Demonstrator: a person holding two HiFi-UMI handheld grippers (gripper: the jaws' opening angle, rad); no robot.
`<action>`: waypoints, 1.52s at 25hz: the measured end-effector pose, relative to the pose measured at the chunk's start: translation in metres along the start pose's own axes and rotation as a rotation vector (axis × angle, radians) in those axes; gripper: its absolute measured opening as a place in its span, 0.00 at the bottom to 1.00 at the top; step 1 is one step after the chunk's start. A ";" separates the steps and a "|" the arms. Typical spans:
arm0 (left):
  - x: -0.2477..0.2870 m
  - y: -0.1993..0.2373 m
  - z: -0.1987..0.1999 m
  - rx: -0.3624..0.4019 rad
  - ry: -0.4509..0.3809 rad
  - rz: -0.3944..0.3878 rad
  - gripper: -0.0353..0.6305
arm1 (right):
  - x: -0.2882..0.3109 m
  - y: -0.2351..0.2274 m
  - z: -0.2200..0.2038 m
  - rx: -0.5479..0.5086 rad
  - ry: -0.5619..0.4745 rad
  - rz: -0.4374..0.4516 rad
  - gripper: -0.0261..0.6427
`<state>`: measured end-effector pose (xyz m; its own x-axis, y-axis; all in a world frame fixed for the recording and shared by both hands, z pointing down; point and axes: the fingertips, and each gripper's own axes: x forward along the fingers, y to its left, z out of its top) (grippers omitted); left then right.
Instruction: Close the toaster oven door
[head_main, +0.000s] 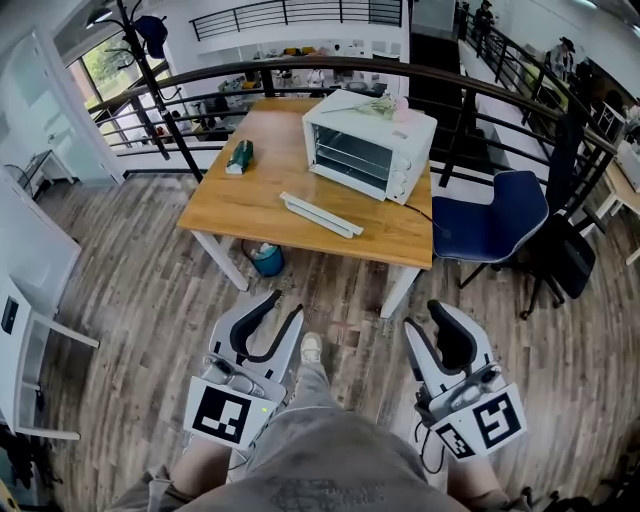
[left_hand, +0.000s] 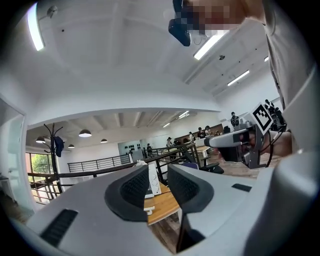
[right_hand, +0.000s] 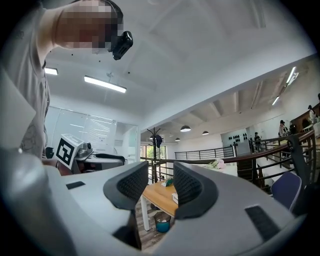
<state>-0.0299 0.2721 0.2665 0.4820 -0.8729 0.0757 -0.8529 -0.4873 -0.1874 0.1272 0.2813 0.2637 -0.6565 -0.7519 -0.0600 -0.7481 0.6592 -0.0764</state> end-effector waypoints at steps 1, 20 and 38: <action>0.007 0.003 -0.001 0.001 -0.003 -0.006 0.24 | 0.005 -0.003 -0.001 0.005 0.000 0.000 0.27; 0.182 0.152 -0.140 0.049 0.238 -0.080 0.24 | 0.186 -0.110 -0.120 0.067 0.271 -0.095 0.27; 0.296 0.264 -0.320 -0.020 0.577 -0.237 0.24 | 0.282 -0.180 -0.312 0.359 0.697 -0.274 0.27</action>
<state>-0.1766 -0.1234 0.5529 0.4778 -0.6113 0.6309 -0.7420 -0.6653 -0.0827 0.0466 -0.0475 0.5709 -0.4535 -0.6318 0.6286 -0.8912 0.3228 -0.3185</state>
